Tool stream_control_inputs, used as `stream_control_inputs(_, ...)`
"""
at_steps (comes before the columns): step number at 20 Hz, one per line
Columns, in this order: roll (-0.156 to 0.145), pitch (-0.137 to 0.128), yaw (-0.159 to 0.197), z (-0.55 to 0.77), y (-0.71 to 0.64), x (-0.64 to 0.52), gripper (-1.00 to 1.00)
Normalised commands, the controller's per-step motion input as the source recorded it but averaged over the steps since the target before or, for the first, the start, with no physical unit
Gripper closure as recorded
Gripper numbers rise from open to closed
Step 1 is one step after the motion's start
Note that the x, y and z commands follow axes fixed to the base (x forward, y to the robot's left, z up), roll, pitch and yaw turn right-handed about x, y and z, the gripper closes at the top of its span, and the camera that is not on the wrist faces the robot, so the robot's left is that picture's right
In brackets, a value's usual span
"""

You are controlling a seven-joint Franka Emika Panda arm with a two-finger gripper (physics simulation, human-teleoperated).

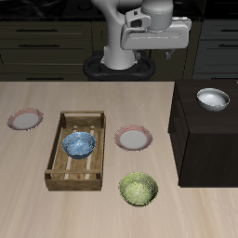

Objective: Place the white bowl on the off-center plate

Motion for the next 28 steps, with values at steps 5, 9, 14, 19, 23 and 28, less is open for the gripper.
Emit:
stream_control_inputs(5, -0.021, -0.004, 0.016, 0.04, 0.18, 0.22, -1.00)
stream_control_inputs(9, -0.052, 0.005, -0.001, 0.07, 0.14, 0.40, -1.00)
stream_control_inputs(14, -0.029, 0.041, -0.024, 0.01, 0.08, 0.31, -1.00)
stream_control_inputs(19, -0.027, -0.010, 0.003, 0.06, 0.16, 0.16, -1.00)
stream_control_inputs(23, 0.005, 0.032, -0.022, 0.02, 0.22, 0.11, -1.00)
stream_control_inputs(28, -0.002, -0.015, 0.005, 0.10, 0.19, 0.04, -1.00)
